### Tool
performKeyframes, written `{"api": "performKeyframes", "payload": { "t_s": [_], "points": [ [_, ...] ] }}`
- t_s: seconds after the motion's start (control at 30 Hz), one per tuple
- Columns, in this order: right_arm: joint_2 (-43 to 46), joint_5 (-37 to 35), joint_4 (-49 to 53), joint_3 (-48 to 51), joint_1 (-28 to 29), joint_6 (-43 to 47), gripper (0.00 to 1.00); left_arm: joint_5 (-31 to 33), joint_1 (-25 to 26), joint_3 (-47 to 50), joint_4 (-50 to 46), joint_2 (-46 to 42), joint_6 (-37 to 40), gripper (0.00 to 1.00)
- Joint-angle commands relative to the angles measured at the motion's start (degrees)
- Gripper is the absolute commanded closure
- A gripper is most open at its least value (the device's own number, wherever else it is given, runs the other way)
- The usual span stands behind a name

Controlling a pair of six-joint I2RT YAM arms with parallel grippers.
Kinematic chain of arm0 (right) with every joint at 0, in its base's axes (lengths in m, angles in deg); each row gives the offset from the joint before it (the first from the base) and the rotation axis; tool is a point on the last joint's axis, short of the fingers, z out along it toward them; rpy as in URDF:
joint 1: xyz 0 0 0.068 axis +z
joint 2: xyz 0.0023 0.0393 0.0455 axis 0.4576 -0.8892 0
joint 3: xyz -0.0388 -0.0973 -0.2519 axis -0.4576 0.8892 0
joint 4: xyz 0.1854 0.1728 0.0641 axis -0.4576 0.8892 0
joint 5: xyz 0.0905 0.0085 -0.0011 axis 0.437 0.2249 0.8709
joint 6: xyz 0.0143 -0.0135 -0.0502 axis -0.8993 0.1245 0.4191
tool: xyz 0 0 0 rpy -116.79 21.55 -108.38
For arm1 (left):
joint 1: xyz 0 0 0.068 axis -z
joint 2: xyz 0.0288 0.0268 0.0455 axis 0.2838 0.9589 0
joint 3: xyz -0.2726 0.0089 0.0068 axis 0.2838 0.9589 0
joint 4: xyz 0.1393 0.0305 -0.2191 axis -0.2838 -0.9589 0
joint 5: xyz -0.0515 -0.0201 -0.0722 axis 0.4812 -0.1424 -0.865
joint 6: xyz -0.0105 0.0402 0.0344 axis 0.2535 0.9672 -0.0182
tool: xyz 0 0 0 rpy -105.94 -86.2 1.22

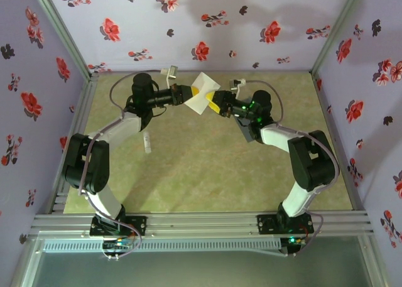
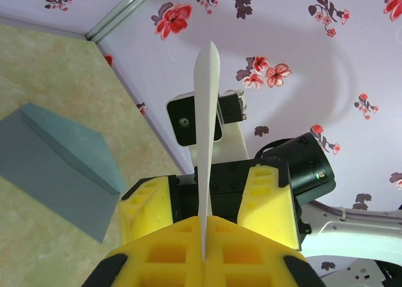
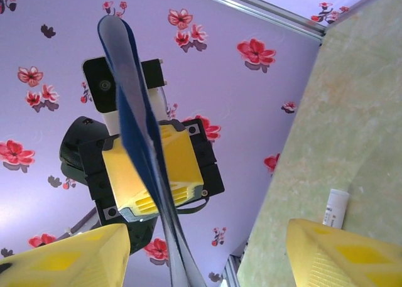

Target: Place the letter into the envelope and seal it

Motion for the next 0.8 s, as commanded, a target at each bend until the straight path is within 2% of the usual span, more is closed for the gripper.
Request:
{"api": "performKeyframes", "payload": {
  "t_s": [0.0,0.2,0.43,0.63,0.77],
  "points": [
    [-1.02,0.13,-5.47,-0.97,1.37,-1.65,0.33,0.69,-0.32,0.50,3.41,-0.55,-1.18,1.00],
    [-3.14,0.13,-7.32,-2.91,3.19,-2.98,0.33,0.94,-0.25,0.27,3.55,-0.07,-1.16,1.00],
    [-3.88,-0.54,-8.82,-3.90,3.50,-4.22,0.40,0.95,-0.31,0.45,3.18,-0.33,-0.70,1.00],
    [-3.04,-1.62,-8.60,-3.02,3.33,-4.04,0.61,0.89,-0.56,0.54,2.03,-0.90,0.21,1.00],
    [-2.58,-1.78,-8.53,-3.01,3.27,-4.08,0.79,1.17,-0.55,0.63,1.97,-1.05,0.23,0.97]
  ]
}}
